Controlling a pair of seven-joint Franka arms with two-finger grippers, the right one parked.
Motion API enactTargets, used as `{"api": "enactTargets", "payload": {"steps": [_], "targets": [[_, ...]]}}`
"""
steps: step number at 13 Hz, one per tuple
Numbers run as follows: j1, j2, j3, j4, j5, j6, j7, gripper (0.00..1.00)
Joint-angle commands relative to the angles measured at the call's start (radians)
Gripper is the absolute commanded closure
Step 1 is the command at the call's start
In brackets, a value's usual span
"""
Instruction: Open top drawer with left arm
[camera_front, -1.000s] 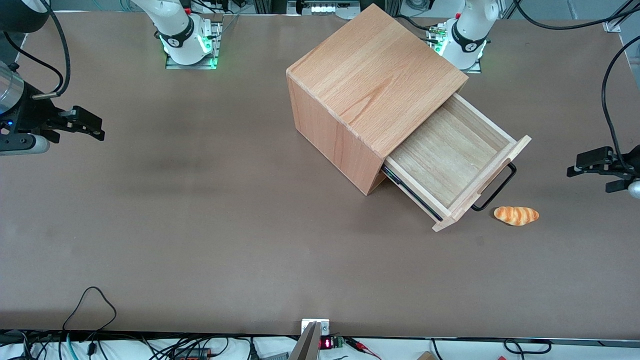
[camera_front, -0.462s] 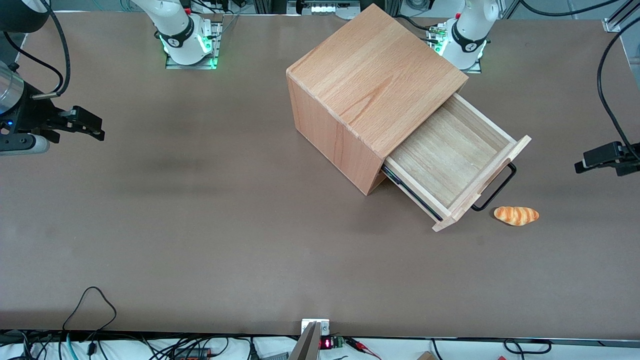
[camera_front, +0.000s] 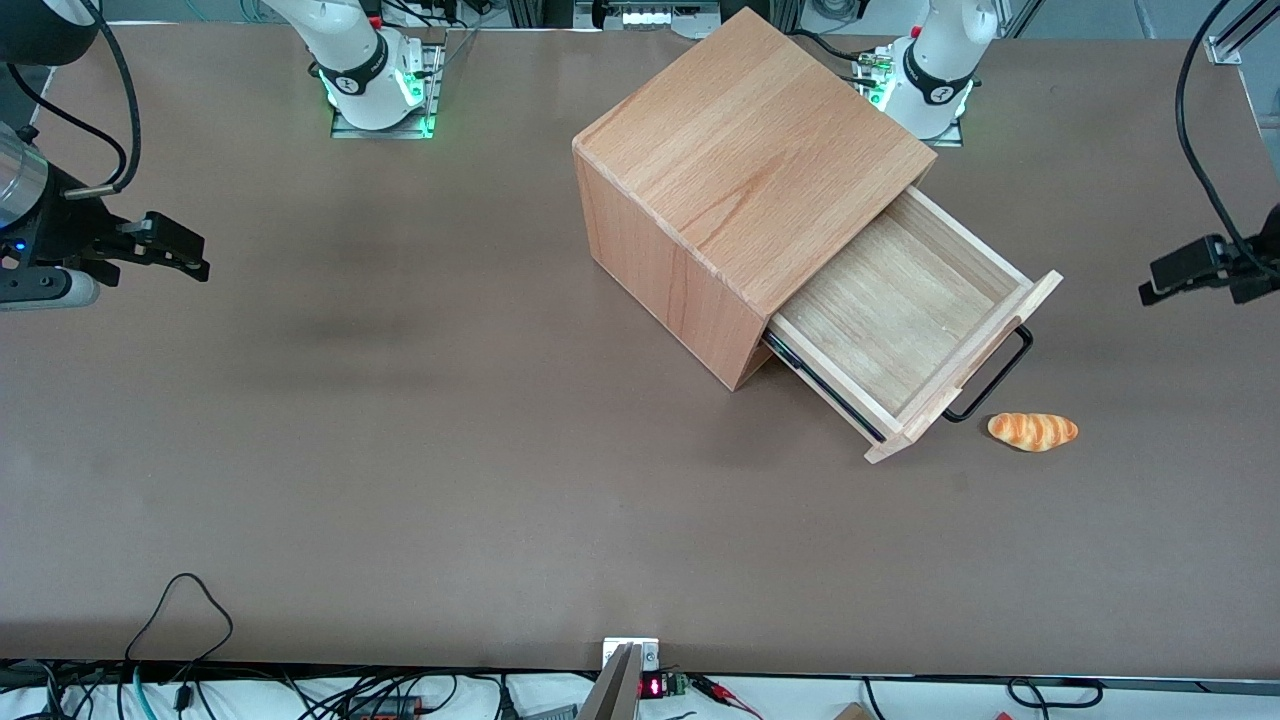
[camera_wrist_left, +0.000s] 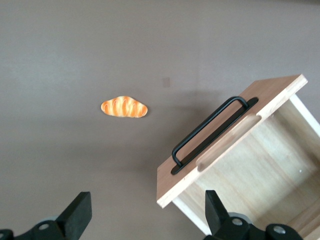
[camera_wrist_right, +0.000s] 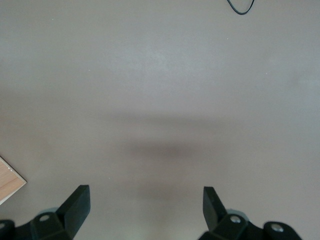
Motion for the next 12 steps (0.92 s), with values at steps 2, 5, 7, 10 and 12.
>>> {"api": "enactTargets", "payload": {"steps": [2,5,7,10,12], "targets": [[-0.013,-0.178,0.008,-0.231,0.025,0.111,-0.030,0.00],[-0.012,-0.247,0.005,-0.331,0.025,0.176,-0.082,0.00],[-0.006,-0.256,0.003,-0.334,0.023,0.176,-0.084,0.00],[0.002,-0.246,-0.001,-0.323,0.021,0.177,-0.084,0.00],[0.022,-0.238,-0.032,-0.319,0.023,0.192,-0.084,0.00]]}}
